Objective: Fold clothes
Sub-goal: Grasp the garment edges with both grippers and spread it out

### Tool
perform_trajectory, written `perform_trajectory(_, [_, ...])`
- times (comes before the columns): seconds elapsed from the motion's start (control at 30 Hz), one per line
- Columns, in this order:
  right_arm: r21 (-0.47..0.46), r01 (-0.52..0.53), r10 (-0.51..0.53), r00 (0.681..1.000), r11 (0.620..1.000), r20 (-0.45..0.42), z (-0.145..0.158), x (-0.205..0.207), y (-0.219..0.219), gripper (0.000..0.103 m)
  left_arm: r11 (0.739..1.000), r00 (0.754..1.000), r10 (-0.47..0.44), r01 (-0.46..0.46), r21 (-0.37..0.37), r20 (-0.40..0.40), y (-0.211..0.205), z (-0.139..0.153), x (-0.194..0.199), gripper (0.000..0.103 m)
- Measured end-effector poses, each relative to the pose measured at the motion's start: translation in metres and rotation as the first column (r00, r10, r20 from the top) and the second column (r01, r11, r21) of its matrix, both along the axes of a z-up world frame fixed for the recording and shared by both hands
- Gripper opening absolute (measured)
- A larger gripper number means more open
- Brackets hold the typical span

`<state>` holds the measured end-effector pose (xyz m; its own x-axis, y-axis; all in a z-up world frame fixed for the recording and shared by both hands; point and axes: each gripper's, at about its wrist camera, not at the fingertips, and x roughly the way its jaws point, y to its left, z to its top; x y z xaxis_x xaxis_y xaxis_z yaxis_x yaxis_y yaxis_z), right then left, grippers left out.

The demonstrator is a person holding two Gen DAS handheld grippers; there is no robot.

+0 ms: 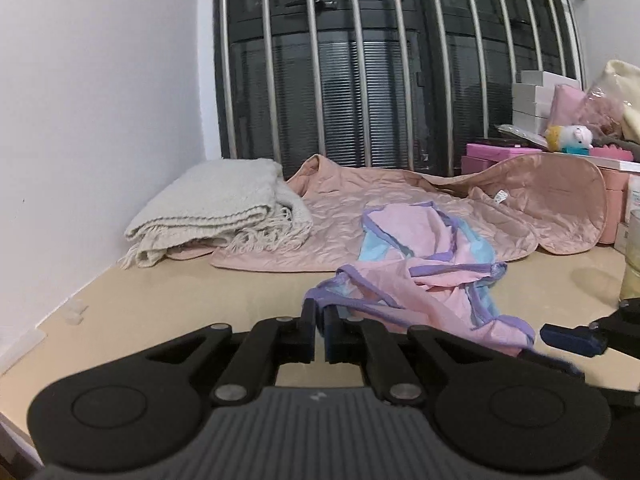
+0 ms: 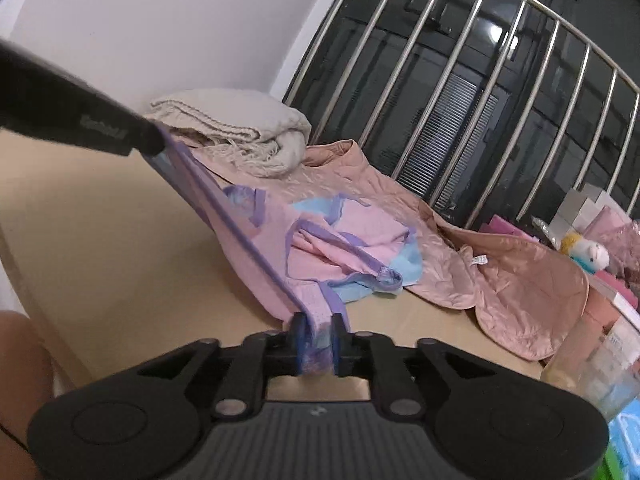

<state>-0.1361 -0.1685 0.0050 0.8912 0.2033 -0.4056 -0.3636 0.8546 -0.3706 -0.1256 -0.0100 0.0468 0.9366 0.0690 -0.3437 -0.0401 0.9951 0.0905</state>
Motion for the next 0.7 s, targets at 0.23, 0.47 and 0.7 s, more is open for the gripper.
perform_trajectory(0.23, [-0.021, -0.051, 0.050, 0.998, 0.998, -0.038, -0.003, -0.002, 0.006, 0.018, 0.999, 1.000, 0.023, -0.024, -0.029, -0.008, 0.010, -0.001, 0.002, 0.003])
perform_trajectory(0.47, [-0.071, -0.009, 0.016, 0.995, 0.997, 0.098, 0.001, -0.008, 0.008, 0.000, 0.997, 0.999, 0.034, -0.035, -0.068, -0.017, 0.014, 0.002, 0.001, 0.003])
perform_trajectory(0.7, [-0.213, 0.107, -0.021, 0.928, 0.971, 0.371, 0.010, -0.012, 0.016, 0.005, 0.998, 0.998, 0.024, -0.027, -0.053, -0.057, 0.009, -0.003, 0.006, 0.003])
